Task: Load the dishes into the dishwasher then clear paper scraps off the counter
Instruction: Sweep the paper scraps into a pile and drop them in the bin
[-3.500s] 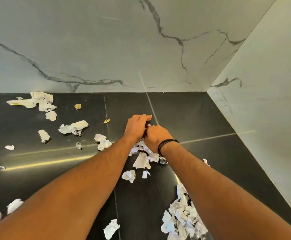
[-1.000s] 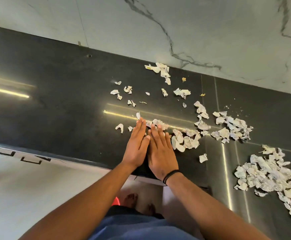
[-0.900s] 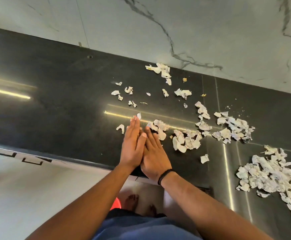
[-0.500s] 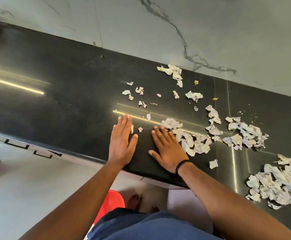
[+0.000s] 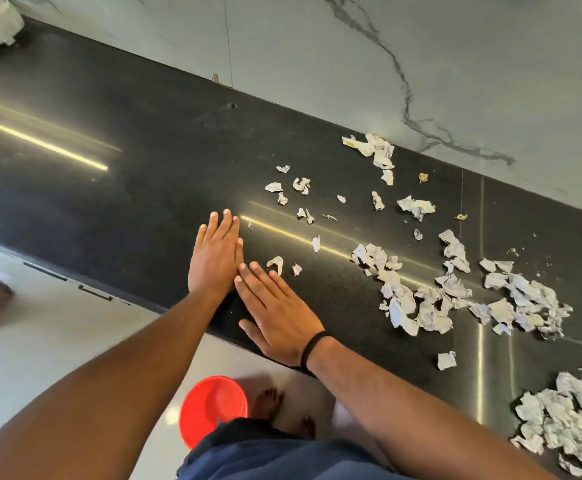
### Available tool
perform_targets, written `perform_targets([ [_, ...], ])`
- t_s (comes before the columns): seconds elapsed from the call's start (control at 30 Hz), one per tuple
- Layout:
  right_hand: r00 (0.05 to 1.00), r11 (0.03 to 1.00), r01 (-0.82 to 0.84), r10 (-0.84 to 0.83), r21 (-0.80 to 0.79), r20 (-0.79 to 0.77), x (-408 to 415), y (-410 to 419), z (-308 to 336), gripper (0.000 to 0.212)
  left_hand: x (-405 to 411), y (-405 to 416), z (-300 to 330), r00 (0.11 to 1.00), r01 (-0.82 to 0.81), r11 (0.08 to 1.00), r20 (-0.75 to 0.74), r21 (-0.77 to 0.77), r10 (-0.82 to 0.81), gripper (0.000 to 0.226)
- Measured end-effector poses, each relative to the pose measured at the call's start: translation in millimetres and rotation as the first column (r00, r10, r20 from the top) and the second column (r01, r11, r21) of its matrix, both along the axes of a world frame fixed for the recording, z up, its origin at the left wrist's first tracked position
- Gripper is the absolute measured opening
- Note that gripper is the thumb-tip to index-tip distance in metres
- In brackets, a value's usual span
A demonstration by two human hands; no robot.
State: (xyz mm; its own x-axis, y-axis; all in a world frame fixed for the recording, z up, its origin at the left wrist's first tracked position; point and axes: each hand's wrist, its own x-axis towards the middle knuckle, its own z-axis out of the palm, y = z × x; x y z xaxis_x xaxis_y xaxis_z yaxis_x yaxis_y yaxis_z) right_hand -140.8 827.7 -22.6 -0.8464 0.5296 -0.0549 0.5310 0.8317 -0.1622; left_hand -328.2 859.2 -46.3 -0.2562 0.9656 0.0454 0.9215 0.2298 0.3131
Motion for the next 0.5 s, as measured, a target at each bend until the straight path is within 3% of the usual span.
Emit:
perform_targets([
  [0.2,0.959,0.963,0.268,-0.265,-0.016,0.105,18.8,54.2,-14.6,0.069,0.8,1.3,0.1,0.999,0.025,1.000,-0.037,-0.017,-0.026,0.049],
  [0.37,0.817,0.821,0.567,-0.570,0.061,0.086,43.3,92.3,-10.1,0.067,-2.0,6.8,0.8,0.991,0.095,0.991,-0.088,-0.091,-0.103,0.052],
  [0.43,0.813,0.812,0.580,-0.582,0.067,0.017,27.5,95.1,-3.6,0.064,-2.3,9.3,1.3,0.981,0.141,0.983,-0.115,-0.118,-0.155,0.053],
  [0.5,0.865,0.867,0.499,-0.497,0.012,-0.071,-0.1,95.3,0.4,0.063,-2.4,10.3,2.0,0.977,0.163,0.979,-0.117,-0.118,-0.177,0.056],
])
